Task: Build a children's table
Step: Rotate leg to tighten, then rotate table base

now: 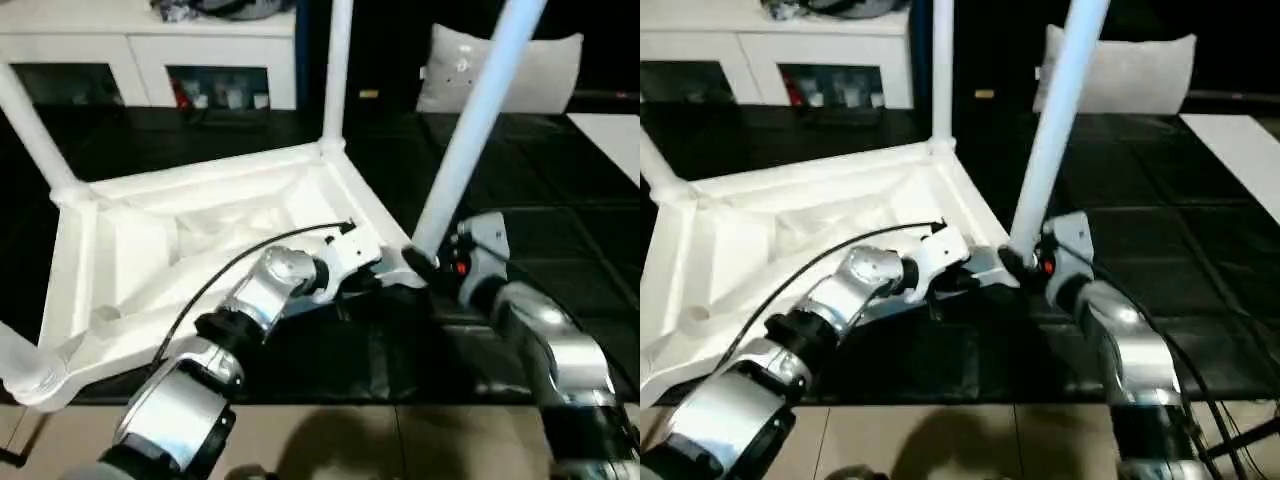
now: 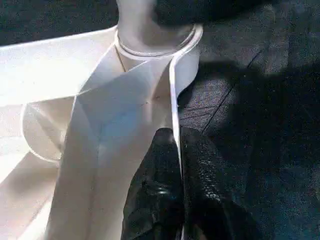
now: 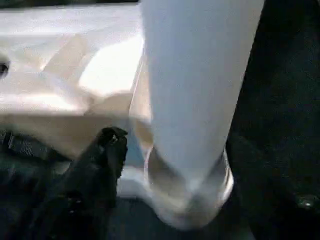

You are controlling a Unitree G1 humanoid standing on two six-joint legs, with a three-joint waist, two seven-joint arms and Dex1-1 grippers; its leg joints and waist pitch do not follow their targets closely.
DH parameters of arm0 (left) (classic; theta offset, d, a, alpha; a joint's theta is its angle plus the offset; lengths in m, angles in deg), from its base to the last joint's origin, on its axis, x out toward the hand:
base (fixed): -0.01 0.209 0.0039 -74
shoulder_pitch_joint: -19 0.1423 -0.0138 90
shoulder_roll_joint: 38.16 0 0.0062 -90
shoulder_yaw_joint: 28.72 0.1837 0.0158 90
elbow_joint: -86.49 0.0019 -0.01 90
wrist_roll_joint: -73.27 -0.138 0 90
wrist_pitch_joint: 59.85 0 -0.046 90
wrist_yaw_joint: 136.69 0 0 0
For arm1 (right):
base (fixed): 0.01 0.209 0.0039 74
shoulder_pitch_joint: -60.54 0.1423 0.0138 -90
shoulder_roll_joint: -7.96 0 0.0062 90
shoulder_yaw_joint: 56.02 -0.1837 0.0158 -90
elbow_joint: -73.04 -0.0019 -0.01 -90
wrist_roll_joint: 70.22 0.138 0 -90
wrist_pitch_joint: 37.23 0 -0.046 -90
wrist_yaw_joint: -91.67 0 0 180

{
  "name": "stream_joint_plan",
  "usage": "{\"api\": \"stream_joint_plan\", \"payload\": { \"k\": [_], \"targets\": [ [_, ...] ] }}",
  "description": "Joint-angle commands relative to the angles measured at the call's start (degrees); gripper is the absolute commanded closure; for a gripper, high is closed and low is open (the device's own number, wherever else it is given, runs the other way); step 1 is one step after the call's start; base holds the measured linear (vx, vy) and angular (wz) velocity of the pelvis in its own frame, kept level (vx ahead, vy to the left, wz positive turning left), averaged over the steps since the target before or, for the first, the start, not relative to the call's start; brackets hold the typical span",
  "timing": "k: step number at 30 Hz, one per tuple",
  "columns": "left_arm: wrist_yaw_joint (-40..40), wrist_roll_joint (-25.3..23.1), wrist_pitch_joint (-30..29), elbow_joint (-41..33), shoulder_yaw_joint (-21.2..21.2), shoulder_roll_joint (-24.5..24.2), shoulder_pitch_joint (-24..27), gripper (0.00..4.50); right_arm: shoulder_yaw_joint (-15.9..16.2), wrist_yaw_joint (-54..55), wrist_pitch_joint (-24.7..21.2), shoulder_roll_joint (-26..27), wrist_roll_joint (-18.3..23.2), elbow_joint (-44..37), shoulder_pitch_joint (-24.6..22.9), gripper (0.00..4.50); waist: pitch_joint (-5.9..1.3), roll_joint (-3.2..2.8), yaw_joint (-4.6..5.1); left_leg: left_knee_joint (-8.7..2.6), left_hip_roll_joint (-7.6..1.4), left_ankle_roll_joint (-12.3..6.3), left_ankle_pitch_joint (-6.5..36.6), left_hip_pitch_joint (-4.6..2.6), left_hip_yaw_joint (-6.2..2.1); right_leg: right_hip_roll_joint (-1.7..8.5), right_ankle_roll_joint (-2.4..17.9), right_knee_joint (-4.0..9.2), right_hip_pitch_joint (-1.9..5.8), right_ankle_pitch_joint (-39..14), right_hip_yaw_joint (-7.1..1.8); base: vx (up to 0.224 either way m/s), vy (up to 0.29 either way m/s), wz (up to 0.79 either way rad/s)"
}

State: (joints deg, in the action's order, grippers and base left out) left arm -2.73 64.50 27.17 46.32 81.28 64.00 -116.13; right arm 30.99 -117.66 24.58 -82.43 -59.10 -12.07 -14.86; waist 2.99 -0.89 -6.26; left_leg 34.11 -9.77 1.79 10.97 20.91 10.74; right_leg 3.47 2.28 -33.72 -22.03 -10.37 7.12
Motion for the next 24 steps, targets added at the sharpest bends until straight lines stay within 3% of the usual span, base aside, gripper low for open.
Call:
{"api": "stream_joint_plan", "payload": {
  "k": [1, 2, 5, 7, 11, 12, 14, 15, 18, 19, 20, 22, 24],
  "targets": [
    [-0.9, 2.4, 4.5, -3.3, -2.5, -0.2, -0.5, 4.50, 0.8, -3.2, 0.2, -1.4, 1.2, -3.5, -2.0, 0.77, -3.78, 1.14, -0.31, -3.64, -3.96, -4.56, 7.4, -0.41, -2.01, 6.98, 4.2, 5.34, 3.31, -18.4, -4.09, 0.000, 0.000, 0.00],
    [-1.0, 2.5, 4.5, -3.4, -2.6, -0.2, -0.4, 4.07, 0.7, -3.2, 0.3, -1.6, 1.2, -3.6, -2.2, 0.65, -3.76, 1.15, -0.32, -3.64, -3.99, -4.68, 7.2, -0.43, -2.02, 6.92, 4.2, 5.35, 3.21, -18.3, -4.07, 0.000, 0.000, 0.00],
    [-4.0, 4.1, 2.1, -6.5, -3.0, -0.6, 1.1, 3.92, -0.6, -4.7, -0.6, -3.3, 2.5, -6.4, -4.0, 0.42, -3.87, 1.01, -0.16, -3.52, -3.96, -4.88, 6.7, -0.30, -2.06, 7.02, 4.9, 5.20, 3.22, -17.6, -4.03, 0.000, 0.000, 0.00],
    [-5.2, 4.7, 1.6, -9.2, -2.9, -1.6, 3.0, 3.71, -0.8, -7.5, -1.3, -6.6, 3.6, -9.9, -6.3, 0.21, -3.87, 0.61, -0.55, -3.66, -4.69, -4.87, 6.8, -0.63, -2.16, 6.91, 6.6, 4.72, 2.97, -14.5, -4.18, 0.000, 0.000, 0.00],
    [-6.4, 6.4, -1.3, -13.6, -3.5, -2.9, 5.1, 3.55, -1.0, -9.8, -8.2, -8.9, 7.0, -14.2, -7.9, 0.02, -3.83, 0.64, -0.63, -3.68, -4.63, -5.29, 7.1, -0.56, -2.12, 6.95, 7.3, 4.56, 3.13, -12.8, -4.26, 0.000, 0.000, 0.00],
    [-8.7, 7.7, -4.7, -18.4, -3.6, -4.5, 7.1, 3.51, -0.3, -11.5, -8.3, -9.7, 7.4, -14.9, -7.9, 0.00, -3.78, 0.32, -0.71, -3.69, -4.65, -4.65, 7.9, -0.63, -2.16, 7.24, 7.4, 4.72, 3.22, -14.5, -4.26, 0.000, 0.000, 0.00],
    [-9.9, 8.2, -8.1, -23.2, -4.0, -6.4, 9.1, 3.15, 0.7, -12.9, -7.4, -9.9, 7.5, -15.1, -7.6, 0.00, -3.63, 0.46, -0.39, -3.79, -4.53, -4.19, 8.3, -0.39, -2.09, 7.05, 7.2, 4.92, 3.12, -16.1, -4.15, 0.000, 0.000, 0.00],
    [-10.0, 8.1, -9.5, -25.1, -4.4, -7.4, 9.9, 3.15, 1.2, -13.2, -7.2, -9.8, 7.6, -15.2, -7.4, 0.00, -3.60, 0.34, -0.28, -3.81, -4.58, -3.69, 9.0, -0.62, -2.13, 7.04, 7.0, 5.01, 2.96, -17.4, -4.14, 0.000, 0.000, 0.00],
    [-10.5, 7.7, -12.6, -29.9, -4.8, -10.9, 12.1, 3.01, 2.5, -13.2, -7.5, -9.4, 8.2, -15.5, -6.7, 0.00, -3.28, 0.99, -0.27, -3.93, -4.36, -3.25, 10.3, -0.84, -2.05, 6.90, 5.3, 5.63, 2.64, -22.3, -4.04, 0.000, 0.000, 0.00],
    [-11.1, 7.4, -14.8, -33.4, -5.2, -13.8, 13.6, 2.73, 3.5, -13.1, -7.8, -8.8, 8.4, -15.2, -6.0, 0.00, -3.41, 0.72, -0.33, -4.01, -4.62, -2.69, 10.2, -0.93, -2.27, 7.08, 5.4, 5.23, 2.72, -22.1, -4.08, 0.000, 0.000, 0.00],
    [-11.7, 7.5, -17.3, -36.3, -5.5, -15.6, 14.8, 2.68, 4.2, -13.0, -7.8, -8.0, 8.2, -14.4, -5.2, 0.00, -3.27, 0.90, 0.08, -4.25, -4.68, -2.56, 10.1, -0.61, -2.41, 6.87, 5.3, 5.00, 2.66, -21.8, -4.05, 0.000, 0.000, 0.00],
    [-12.0, 7.3, -19.3, -38.8, -5.7, -17.2, 15.7, 2.54, 4.9, -12.1, -7.1, -7.0, 7.1, -12.6, -4.0, 0.00, -3.30, 1.17, 0.33, -4.13, -4.56, -2.06, 10.5, -1.04, -2.22, 6.82, 5.5, 5.10, 2.33, -22.0, -4.14, 0.000, 0.000, 0.00],
    [-11.6, 6.0, -21.9, -42.3, -5.7, -19.5, 17.2, 2.29, 6.3, -10.2, -4.8, -5.0, 4.5, -9.0, -1.5, 0.00, -3.11, 0.75, 0.38, -4.24, -4.53, -1.63, 10.3, -1.07, -2.18, 6.68, 5.8, 5.23, 2.09, -21.7, -4.24, 0.000, 0.000, 0.00]
  ]
}}
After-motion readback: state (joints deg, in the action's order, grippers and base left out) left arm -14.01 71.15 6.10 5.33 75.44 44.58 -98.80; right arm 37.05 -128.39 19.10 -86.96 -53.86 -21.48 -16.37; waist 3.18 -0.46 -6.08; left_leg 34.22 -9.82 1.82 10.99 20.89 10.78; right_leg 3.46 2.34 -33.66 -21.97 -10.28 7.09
